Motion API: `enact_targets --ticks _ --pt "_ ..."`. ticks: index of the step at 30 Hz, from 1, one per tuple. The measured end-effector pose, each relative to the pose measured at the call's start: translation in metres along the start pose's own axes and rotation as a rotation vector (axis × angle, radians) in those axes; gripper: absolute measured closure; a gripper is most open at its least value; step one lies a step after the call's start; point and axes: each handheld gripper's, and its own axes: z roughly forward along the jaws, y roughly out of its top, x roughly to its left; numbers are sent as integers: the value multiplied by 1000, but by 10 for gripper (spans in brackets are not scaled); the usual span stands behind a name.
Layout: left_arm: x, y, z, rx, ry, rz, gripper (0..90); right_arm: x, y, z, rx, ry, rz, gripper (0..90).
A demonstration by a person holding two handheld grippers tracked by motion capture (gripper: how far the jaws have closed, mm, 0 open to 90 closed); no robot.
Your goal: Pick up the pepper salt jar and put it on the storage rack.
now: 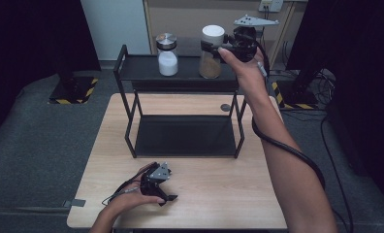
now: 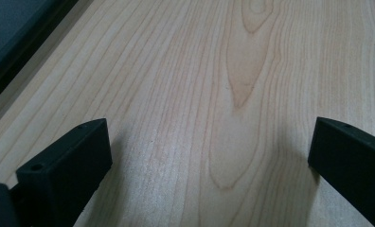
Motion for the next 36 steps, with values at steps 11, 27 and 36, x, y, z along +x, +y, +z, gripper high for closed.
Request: enact_targets --ticks 11,27,36 --pt "0 0 0 0 0 0 0 -1 -1 -1 -1 8 7 333" --pt "0 0 0 0 0 0 0 8 6 -11 15 -29 -19 113" --pt "0 0 0 0 0 0 0 16 4 -32 16 -55 -39 67"
